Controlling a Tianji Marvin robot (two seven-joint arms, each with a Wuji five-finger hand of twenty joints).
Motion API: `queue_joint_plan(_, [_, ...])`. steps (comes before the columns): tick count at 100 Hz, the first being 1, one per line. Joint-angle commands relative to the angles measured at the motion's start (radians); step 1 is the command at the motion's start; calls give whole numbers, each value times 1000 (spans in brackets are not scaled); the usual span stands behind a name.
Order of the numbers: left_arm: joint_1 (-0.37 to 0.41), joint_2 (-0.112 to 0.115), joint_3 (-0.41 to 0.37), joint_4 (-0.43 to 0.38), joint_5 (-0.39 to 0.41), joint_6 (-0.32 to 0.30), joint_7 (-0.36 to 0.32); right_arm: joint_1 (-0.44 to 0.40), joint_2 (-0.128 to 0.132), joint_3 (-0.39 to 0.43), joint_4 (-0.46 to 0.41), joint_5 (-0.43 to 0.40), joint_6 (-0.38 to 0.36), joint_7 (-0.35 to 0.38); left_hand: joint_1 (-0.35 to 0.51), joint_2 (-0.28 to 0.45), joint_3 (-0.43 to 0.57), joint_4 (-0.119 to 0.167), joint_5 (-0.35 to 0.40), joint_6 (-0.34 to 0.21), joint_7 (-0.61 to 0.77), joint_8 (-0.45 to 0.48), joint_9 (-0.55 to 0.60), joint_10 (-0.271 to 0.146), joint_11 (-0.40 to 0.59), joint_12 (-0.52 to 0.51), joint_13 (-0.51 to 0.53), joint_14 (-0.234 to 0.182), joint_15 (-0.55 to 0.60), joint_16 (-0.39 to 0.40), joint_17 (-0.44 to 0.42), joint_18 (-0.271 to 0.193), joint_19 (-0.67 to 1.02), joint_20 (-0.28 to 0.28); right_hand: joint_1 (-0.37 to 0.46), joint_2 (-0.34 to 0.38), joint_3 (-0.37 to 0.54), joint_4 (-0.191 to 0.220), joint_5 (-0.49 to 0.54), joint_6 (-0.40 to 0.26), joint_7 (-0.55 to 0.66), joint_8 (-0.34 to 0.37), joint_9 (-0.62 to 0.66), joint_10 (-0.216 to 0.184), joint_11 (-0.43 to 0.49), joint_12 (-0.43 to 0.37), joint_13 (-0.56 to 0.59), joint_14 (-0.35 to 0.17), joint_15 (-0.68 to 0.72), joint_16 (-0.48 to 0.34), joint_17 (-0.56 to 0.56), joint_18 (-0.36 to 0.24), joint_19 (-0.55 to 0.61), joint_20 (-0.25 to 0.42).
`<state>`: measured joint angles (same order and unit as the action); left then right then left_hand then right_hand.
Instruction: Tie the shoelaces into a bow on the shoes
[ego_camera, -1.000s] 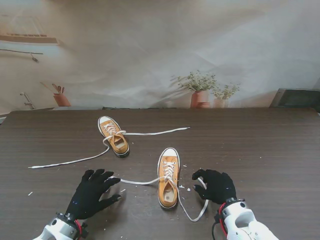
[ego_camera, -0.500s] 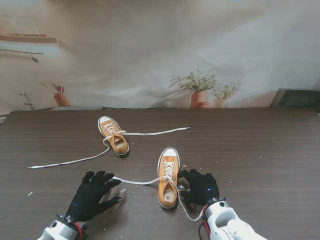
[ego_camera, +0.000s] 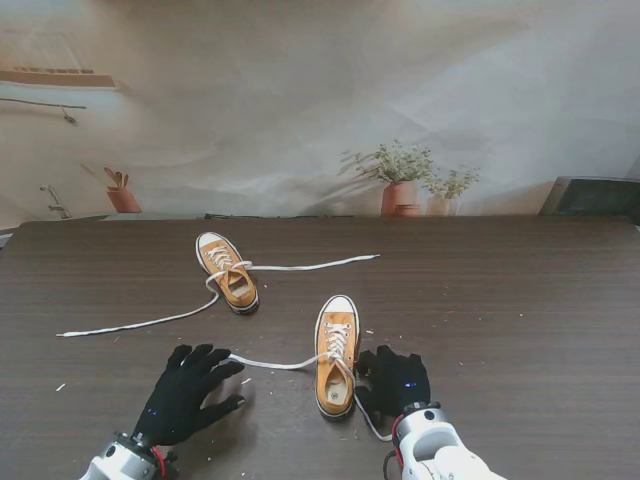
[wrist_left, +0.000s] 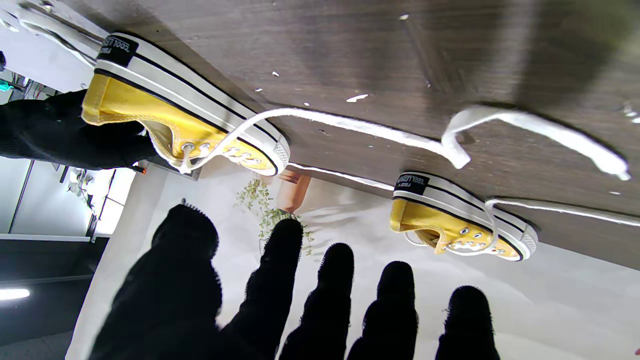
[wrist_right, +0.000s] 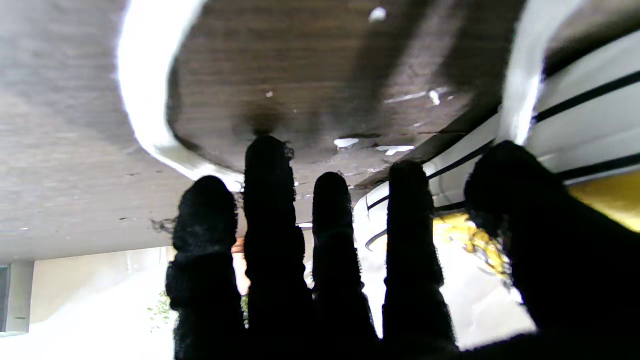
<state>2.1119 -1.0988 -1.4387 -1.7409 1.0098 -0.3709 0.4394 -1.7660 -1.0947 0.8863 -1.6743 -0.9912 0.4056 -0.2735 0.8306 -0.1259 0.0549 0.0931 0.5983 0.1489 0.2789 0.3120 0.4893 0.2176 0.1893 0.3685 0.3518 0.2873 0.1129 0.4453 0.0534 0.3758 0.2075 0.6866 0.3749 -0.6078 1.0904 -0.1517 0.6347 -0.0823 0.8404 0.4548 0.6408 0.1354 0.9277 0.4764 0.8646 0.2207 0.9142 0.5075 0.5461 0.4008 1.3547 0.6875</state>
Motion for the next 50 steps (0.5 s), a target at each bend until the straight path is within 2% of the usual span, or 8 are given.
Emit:
queue_joint_plan(1, [2, -1, 3, -2, 1, -5, -10, 4, -8, -11, 39, 17, 3, 20, 4, 25, 14, -23, 21, -47, 4, 14, -15, -21, 13, 2, 16, -4, 12, 9, -1, -1, -5, -5, -5, 15, 9, -81, 59, -7, 57, -42, 20, 18, -13, 4, 73, 2, -56, -42, 10, 22, 21, -17])
queue_joint_plan(6, [1, -1, 5, 0, 0, -4, -8, 13, -14, -18, 51, 37, 11, 11, 5, 25, 14, -23, 23, -48, 6, 15, -12, -19, 14, 2, 17, -4, 14, 9, 0, 1, -5, -4, 28, 1, 32, -119, 94, -17, 110, -85, 42, 24, -20, 3, 79, 7, -57, -42, 12, 31, 20, -21])
queue_joint_plan(13, [1, -2, 7, 0, -5, -7, -9, 26, -24, -25, 68, 62, 21, -10, 5, 26, 14, -23, 26, -48, 7, 16, -11, -18, 15, 3, 17, -3, 15, 9, 1, 2, -4, -4, 96, 12, 19, -142, 129, -21, 151, -126, 59, 30, -26, 1, 81, 9, -57, -41, 11, 35, 21, -22])
queue_joint_plan(25, [-1, -1, 9, 2, -4, -10, -9, 37, -37, -23, 86, 96, 23, -45, 6, 28, 14, -23, 27, -49, 9, 16, -12, -20, 15, 2, 17, -4, 17, 9, 1, 1, -4, -4, 190, 35, 19, -146, 227, -12, 200, -146, 82, 29, -29, -1, 77, 6, -54, -40, 5, 36, 20, -23])
queue_joint_plan(35, [-1, -2, 10, 2, -11, -11, -11, 27, -43, -7, 74, 116, 19, -53, 8, 29, 14, -23, 29, -49, 10, 17, -10, -19, 16, 3, 16, -4, 20, 10, 1, 2, -4, -4, 230, 37, 9, -140, 262, 14, 244, -83, 89, 25, -28, 0, 72, 1, -53, -39, 2, 31, 19, -23])
queue_joint_plan(39, [-1, -2, 11, 2, -12, -10, -12, 18, -43, 3, 67, 115, 13, -61, 8, 30, 14, -24, 29, -48, 10, 17, -12, -17, 16, 2, 15, -4, 20, 10, 1, 2, -4, -4, 237, 41, 4, -137, 270, 27, 243, -27, 90, 20, -25, 1, 69, -6, -54, -40, 1, 27, 18, -23])
queue_joint_plan(50, [-1, -3, 13, 1, -18, -8, -13, -10, -52, 36, 50, 122, -15, -116, 11, 29, 14, -24, 31, -48, 11, 17, -12, -18, 16, 2, 14, -2, 23, 10, 2, 1, -4, -4, 258, 53, 3, -137, 265, 115, 275, 73, 89, 17, -9, -8, 65, -14, -54, -41, 1, 16, 19, -22])
